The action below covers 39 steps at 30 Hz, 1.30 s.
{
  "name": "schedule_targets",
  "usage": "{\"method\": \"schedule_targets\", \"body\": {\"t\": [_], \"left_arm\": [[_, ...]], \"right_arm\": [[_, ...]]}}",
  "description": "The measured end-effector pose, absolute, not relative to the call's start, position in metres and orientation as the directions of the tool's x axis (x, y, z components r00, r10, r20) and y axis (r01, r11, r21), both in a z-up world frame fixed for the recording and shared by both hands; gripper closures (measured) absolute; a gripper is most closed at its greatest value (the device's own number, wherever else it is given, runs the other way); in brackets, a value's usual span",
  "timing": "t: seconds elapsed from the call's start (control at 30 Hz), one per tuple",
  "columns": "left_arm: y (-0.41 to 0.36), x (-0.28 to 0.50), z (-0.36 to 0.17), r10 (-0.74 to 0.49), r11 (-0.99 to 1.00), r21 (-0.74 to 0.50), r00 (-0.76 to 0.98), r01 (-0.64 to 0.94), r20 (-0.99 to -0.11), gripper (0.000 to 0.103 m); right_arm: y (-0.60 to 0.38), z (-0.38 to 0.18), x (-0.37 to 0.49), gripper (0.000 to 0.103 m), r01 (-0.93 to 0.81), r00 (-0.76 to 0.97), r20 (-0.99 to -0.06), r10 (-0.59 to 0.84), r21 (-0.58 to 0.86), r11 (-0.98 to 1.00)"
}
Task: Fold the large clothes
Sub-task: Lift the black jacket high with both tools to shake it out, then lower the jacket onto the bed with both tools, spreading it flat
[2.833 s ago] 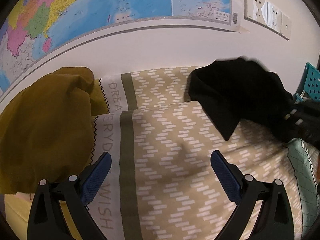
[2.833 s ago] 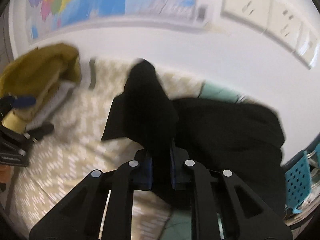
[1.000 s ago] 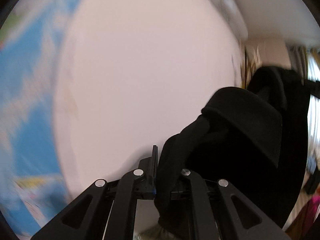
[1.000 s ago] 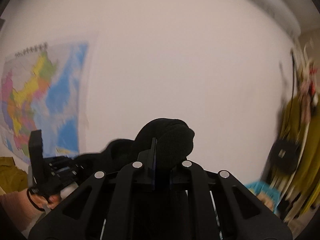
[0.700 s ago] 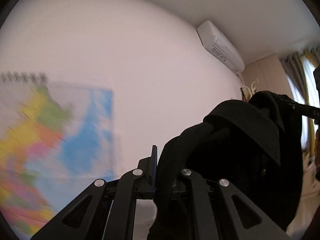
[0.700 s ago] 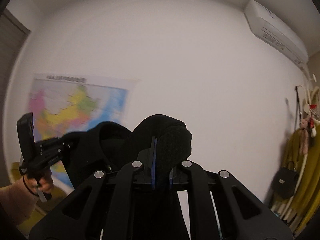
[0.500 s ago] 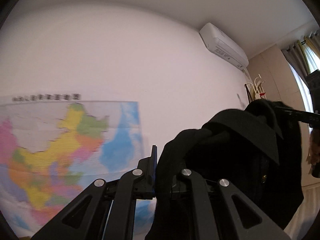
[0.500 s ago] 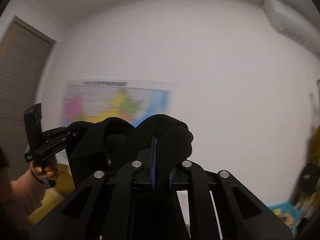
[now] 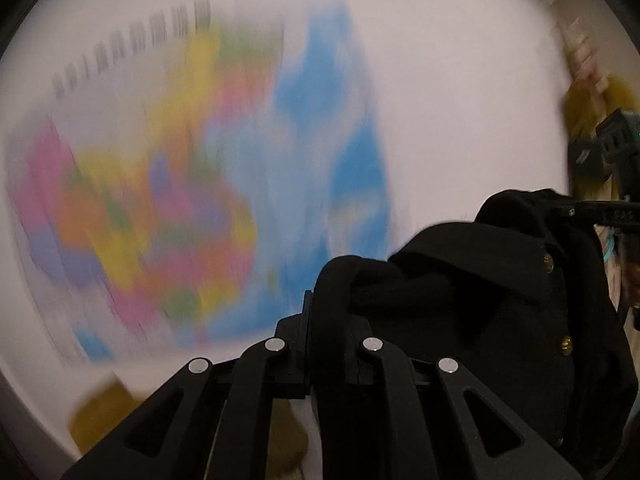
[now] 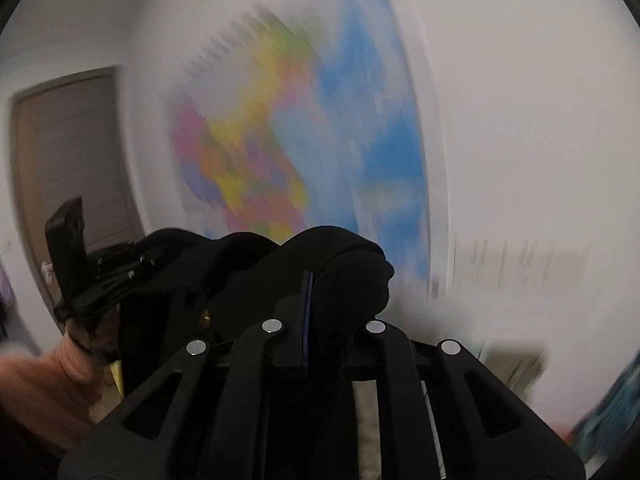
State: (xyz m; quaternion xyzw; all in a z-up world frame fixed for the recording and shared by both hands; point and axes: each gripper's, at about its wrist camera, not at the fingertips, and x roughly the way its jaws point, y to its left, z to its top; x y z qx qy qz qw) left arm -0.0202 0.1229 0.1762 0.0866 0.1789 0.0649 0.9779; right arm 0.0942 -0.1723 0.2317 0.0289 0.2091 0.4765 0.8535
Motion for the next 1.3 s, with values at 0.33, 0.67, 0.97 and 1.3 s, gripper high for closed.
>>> {"method": "schedule_targets", "body": {"t": [0.33,0.67,0.97,1.3], "left_arm": [[0.194,0.141,-0.025,0.173,0.985,0.123,0.676,-0.121,-0.716,0.098],[0.221,0.159,-0.027,0.206,0.978,0.109,0.711,-0.181,-0.673,0.095],[0.232,0.178,-0.073,0.201,0.979,0.151,0.577,-0.134,-0.791,0.037],[0.224,0.181,-0.058,0.189,0.982,0.162,0.604,-0.100,-0.774,0.029]], "right_arm": [[-0.074,0.020,0.242,0.093,-0.650,0.305,-0.686,0.660,0.356,0.671],[-0.094,0.028,0.265,0.093,-0.673,0.365,-0.601,0.710,0.356,0.648],[-0.090,-0.007,0.280,0.005,-0.525,0.367,-0.776,0.513,0.283,0.803],[-0.060,-0.018,0.300,0.083,-0.540,0.261,-0.801,0.538,0.341,0.770]]}}
